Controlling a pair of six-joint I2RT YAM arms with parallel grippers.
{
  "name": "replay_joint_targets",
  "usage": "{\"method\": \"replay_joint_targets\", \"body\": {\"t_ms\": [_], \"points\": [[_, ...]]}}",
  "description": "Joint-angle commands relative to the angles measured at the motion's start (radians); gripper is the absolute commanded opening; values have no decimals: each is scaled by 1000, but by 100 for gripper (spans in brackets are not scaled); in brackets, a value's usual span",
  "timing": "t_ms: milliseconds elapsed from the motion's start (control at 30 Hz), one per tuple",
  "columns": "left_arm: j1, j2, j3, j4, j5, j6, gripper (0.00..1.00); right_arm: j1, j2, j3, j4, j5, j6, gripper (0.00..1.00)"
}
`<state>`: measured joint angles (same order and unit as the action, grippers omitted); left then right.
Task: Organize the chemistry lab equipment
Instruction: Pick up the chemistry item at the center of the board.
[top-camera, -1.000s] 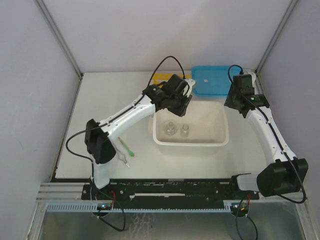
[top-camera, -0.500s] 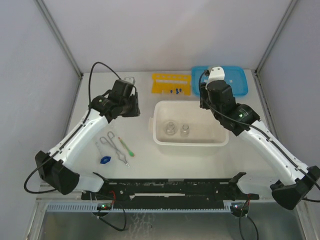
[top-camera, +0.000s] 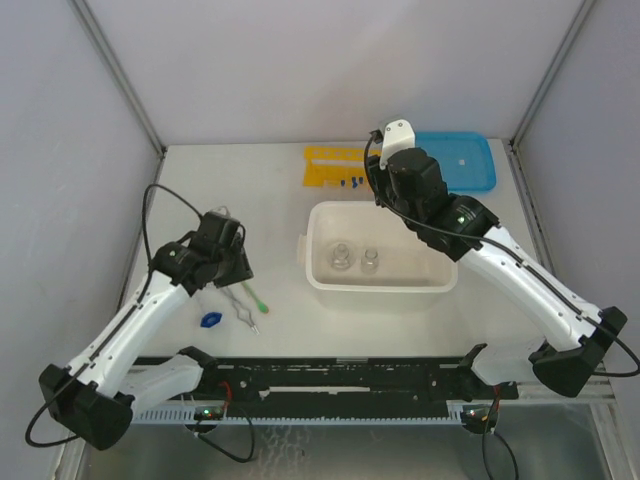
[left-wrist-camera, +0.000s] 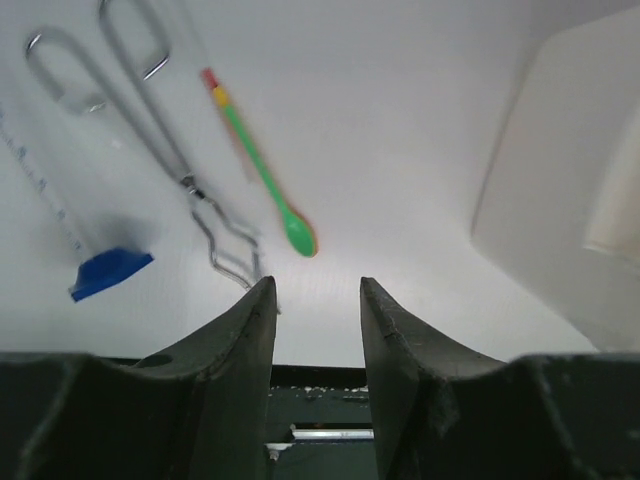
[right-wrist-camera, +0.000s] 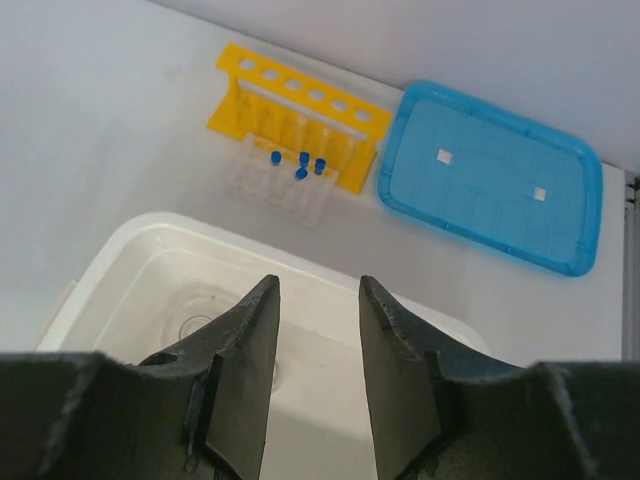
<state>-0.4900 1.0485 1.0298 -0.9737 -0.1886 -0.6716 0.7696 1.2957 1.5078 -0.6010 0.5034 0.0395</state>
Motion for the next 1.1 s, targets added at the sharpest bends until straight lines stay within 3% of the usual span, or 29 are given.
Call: {"method": "replay_joint_targets", "body": {"t_ms": [0,233,467,767,1067], "points": [[103,-95,-136,-9,-29,-144,44,16,12,33,10,-29,-24,38],[336,-121,-251,63,31,-74,43,5,19,45,-5,-78,-26,38],[480,-15,-254,115,69,56,42,-70,72,124,-92,-231,6,38],[626,118,-267,191,97,184,41,-118,124,157,-119,-306,23,38],[659,241,-242,219,123,235,40,-177,144,162,-99,-336,40,38]]}}
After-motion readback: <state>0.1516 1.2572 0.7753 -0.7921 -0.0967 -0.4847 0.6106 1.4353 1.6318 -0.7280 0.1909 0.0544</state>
